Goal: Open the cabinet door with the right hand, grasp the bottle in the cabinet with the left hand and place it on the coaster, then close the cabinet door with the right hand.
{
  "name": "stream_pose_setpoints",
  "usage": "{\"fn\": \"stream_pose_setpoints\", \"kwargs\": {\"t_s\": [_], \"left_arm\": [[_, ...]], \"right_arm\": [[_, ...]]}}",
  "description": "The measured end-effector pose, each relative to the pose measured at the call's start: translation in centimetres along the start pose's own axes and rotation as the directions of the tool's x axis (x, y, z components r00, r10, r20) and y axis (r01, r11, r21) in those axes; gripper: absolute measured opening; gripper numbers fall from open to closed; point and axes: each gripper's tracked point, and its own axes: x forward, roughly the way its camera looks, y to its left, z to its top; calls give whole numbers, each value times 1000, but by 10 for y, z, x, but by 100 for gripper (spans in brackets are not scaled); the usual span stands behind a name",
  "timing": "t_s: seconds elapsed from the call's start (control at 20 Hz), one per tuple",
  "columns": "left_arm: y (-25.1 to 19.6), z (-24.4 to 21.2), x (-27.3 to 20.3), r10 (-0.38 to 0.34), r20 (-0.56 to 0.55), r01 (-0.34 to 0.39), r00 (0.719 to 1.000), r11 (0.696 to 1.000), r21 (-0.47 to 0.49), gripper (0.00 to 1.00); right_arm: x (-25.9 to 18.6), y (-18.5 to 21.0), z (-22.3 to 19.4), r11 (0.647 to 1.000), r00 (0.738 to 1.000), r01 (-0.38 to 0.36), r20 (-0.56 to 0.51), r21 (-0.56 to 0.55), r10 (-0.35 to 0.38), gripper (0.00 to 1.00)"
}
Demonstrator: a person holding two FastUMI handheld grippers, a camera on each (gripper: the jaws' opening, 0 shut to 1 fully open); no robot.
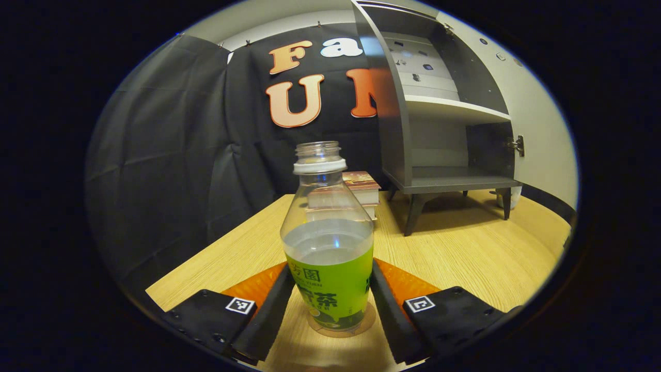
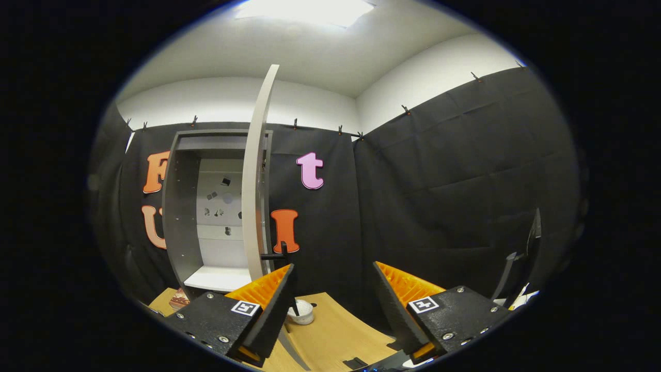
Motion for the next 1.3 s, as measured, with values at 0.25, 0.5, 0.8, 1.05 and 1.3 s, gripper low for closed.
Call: {"fn": "stream_pose_setpoints", "kwargs": {"t_s": [0.25, 0.5, 0.8, 1.05, 1.3], "left_arm": [[-4, 15, -17, 12, -24, -12, 1000, 1000, 23, 98], [-2, 26, -45, 94, -58, -96, 994, 995, -37, 98], [-15, 62, -77, 137, -34, -138, 990, 990, -12, 98], [-40, 97, -92, 128, -3, -128, 992, 992, 3, 98], [-73, 127, -102, 86, -28, -88, 996, 990, -109, 98]], "right_arm": [[25, -5, -9, 998, 998, -57, 7, -10, 57, 89], [53, -29, -19, 995, 995, -103, 10, 13, 103, 89], [79, -31, -28, 969, 969, -247, -3, 27, 247, 89], [94, -17, -42, 920, 924, -380, 0, 94, 382, 89], [90, 28, -58, 791, 808, -575, -6, 206, 589, 89]]}}
